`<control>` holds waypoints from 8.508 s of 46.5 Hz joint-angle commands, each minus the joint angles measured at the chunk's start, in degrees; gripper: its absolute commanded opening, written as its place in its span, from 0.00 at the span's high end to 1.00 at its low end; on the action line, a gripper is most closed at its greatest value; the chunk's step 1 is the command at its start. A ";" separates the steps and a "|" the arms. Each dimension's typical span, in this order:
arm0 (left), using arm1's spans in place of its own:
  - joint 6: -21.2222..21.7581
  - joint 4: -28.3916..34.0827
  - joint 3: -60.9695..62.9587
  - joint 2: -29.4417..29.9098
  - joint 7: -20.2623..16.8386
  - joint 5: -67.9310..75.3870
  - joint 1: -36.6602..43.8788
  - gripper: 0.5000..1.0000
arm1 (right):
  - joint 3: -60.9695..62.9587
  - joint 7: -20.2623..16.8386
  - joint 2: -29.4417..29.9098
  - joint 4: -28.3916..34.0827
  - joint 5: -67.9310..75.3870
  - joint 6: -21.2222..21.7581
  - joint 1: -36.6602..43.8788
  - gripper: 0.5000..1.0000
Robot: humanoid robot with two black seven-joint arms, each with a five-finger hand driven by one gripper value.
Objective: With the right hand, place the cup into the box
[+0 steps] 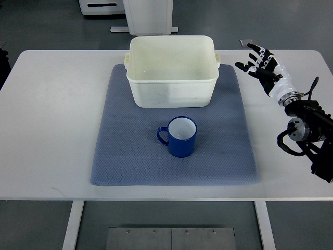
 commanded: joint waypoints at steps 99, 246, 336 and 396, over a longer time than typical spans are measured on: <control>0.00 0.00 0.00 0.00 0.00 0.00 0.00 0.00 | -0.92 0.02 -0.04 0.23 -0.09 0.00 0.52 0.00; 0.00 0.00 0.00 0.00 0.00 0.00 0.00 0.00 | -27.63 6.70 -6.72 21.77 -27.25 6.06 4.13 0.01; 0.00 0.00 0.00 0.00 0.00 0.00 0.00 0.00 | -16.74 8.46 -17.00 27.21 -26.10 15.73 13.79 1.00; 0.00 0.00 0.00 0.00 0.00 0.00 0.00 0.00 | -12.34 -6.57 2.51 2.34 -25.66 0.44 15.73 1.00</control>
